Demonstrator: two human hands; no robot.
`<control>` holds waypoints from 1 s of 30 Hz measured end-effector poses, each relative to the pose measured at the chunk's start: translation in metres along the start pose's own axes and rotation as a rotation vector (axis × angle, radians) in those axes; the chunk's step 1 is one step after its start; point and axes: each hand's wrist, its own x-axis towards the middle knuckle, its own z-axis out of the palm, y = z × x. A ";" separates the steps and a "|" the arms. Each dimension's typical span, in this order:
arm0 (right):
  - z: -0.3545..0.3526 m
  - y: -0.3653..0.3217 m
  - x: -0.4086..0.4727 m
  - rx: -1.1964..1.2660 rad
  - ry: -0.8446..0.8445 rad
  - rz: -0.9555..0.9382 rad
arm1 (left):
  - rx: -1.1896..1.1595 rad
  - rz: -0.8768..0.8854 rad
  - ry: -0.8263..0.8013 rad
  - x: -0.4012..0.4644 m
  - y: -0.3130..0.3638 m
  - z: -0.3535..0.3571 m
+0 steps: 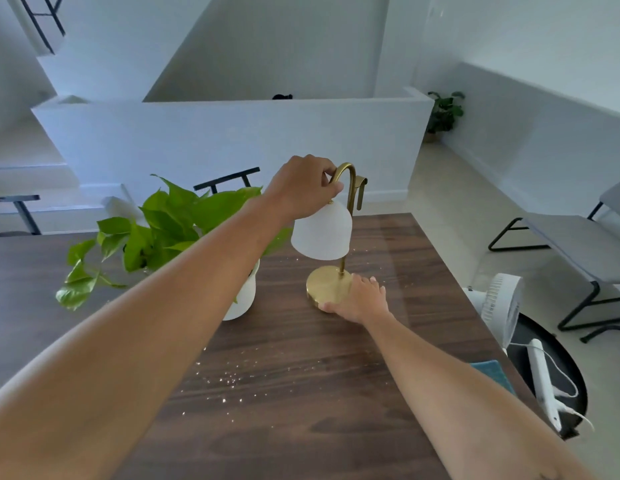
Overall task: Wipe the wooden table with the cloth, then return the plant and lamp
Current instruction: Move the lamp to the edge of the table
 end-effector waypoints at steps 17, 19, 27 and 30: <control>0.020 0.007 0.011 -0.048 0.239 0.015 | -0.017 0.007 0.028 0.025 0.012 0.008; 0.012 0.012 0.016 -0.049 0.250 0.006 | -0.008 0.012 0.016 0.031 0.021 0.011; -0.030 0.053 0.049 -0.009 0.306 -0.005 | -0.066 0.025 0.028 0.076 0.068 0.022; -0.044 0.074 0.067 0.035 0.309 -0.010 | -0.075 0.040 0.033 0.099 0.086 0.029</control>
